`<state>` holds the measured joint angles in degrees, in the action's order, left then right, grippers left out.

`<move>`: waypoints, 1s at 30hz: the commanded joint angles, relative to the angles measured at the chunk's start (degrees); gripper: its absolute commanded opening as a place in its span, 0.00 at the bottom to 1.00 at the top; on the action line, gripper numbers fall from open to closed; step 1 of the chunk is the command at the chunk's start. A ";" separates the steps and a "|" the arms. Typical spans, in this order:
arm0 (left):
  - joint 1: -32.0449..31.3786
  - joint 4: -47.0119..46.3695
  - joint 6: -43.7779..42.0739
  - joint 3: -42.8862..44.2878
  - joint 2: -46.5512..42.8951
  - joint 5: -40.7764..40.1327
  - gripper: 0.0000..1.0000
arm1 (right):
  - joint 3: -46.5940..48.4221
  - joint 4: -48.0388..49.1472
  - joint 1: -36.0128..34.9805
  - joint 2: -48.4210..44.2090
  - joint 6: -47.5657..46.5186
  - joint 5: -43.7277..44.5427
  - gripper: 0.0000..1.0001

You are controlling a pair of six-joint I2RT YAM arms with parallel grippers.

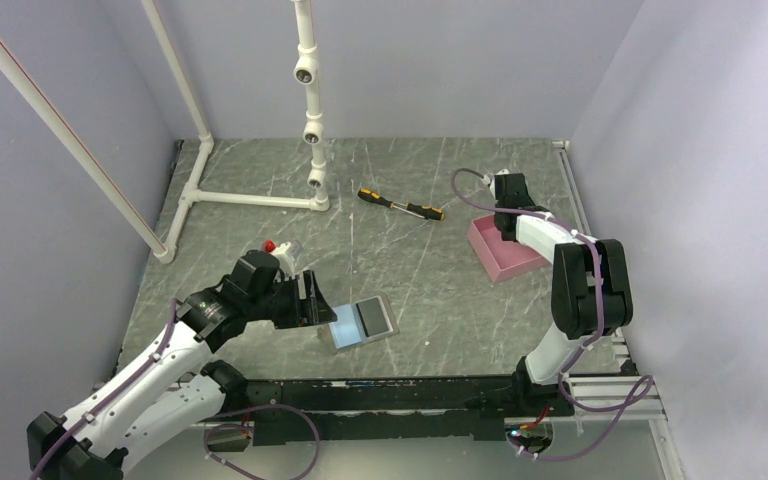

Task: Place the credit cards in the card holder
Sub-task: Pick up the credit card from the storage box.

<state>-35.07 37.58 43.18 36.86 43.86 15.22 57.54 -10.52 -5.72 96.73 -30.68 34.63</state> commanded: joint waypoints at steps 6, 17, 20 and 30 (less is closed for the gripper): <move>0.19 -0.33 0.60 0.21 -1.33 1.09 0.74 | 0.88 -0.29 -1.22 1.16 1.67 -2.31 0.46; 0.18 -0.47 0.59 0.05 -1.17 1.32 0.74 | -1.91 0.25 -1.21 -0.77 4.23 -0.72 0.52; 0.18 -0.88 0.46 0.05 -0.74 1.54 0.74 | -2.66 0.00 -1.20 -1.83 5.01 -1.22 0.53; 0.18 -0.67 0.42 0.01 -0.82 1.69 0.74 | -5.34 0.69 -1.14 -2.32 6.60 -0.71 0.50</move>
<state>-35.07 37.78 43.31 36.84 43.35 15.66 52.82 -11.16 -6.94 96.40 -25.36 32.80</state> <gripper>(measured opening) 0.737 0.510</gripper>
